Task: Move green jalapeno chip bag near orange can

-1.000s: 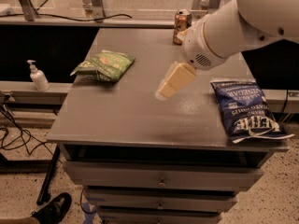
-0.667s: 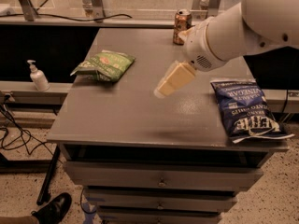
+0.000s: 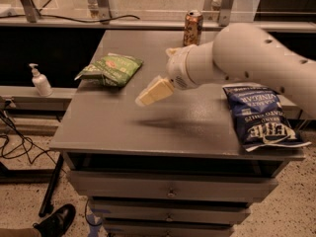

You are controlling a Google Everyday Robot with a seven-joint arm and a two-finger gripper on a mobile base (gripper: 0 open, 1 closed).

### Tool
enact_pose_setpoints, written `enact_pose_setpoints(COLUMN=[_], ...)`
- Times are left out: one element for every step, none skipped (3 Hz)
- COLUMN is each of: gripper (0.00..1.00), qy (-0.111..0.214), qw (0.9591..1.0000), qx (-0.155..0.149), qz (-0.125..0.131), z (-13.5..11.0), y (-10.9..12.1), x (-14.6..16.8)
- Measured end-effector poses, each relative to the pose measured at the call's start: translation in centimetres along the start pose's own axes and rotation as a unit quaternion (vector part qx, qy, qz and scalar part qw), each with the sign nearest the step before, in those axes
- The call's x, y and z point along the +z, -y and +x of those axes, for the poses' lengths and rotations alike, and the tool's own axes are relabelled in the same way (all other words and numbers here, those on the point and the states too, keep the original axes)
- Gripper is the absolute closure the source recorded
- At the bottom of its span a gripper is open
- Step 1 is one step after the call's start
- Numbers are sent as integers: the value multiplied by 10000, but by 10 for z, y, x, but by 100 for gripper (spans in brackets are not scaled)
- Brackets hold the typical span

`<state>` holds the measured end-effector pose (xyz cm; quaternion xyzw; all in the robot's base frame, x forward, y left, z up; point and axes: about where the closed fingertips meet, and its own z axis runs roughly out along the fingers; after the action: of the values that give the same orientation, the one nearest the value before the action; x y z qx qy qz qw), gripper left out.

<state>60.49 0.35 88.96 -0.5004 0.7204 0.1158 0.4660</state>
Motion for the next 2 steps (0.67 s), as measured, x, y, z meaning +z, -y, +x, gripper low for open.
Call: enact_pose_setpoints(gripper=[0,0], qy=[423,666], qw=[9986,9957], qx=[309,608], qz=[-50,-227], z=[-8,-23], y=[-2,-4], x=[47,83])
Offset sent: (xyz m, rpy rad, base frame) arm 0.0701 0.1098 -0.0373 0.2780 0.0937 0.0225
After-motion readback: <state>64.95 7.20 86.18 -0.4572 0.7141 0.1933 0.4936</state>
